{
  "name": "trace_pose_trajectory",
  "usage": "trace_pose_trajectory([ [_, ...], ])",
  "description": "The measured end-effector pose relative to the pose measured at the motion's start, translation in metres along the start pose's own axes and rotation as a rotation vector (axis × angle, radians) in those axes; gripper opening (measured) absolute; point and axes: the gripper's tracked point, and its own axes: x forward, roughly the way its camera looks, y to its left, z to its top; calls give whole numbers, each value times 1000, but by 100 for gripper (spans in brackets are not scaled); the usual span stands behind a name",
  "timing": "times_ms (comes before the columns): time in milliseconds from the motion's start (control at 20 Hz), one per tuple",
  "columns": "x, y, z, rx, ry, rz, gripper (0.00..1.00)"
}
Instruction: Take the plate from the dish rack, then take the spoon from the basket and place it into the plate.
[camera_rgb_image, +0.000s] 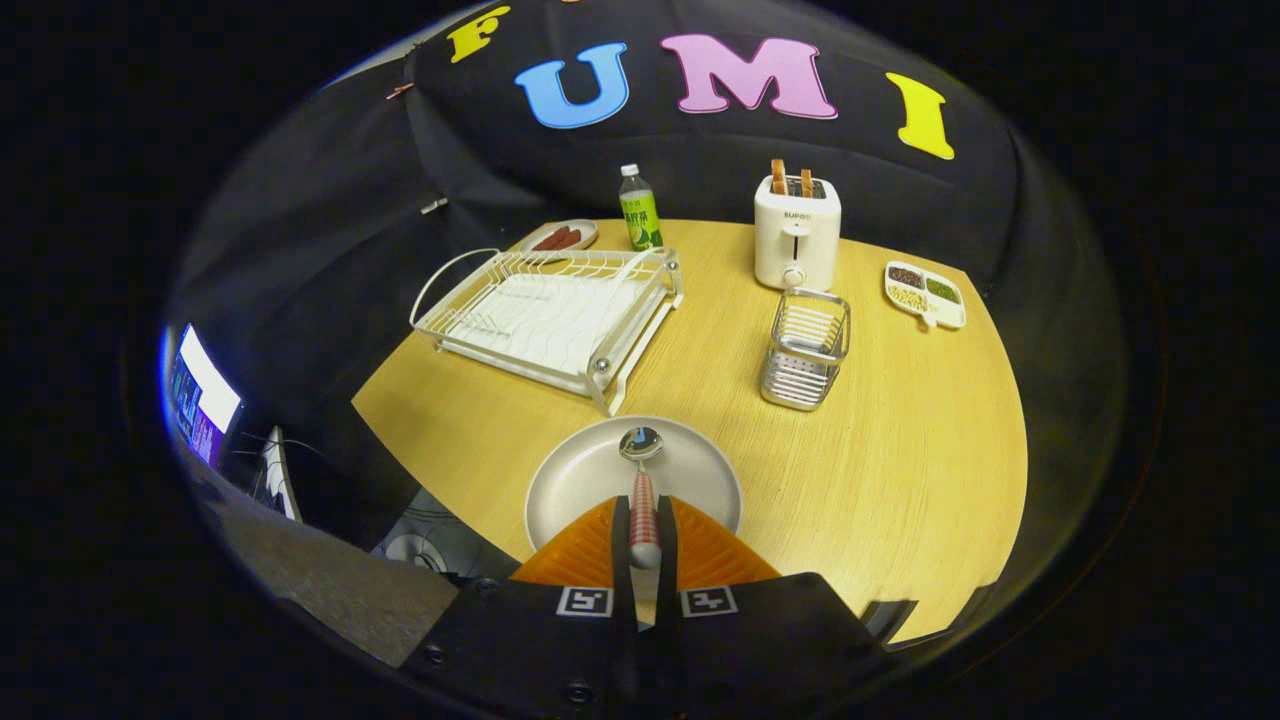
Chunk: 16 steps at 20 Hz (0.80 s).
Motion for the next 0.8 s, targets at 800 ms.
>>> trace_pose_trajectory([
  [800, 43, -8, -59, -5, 121, -18, 14],
])
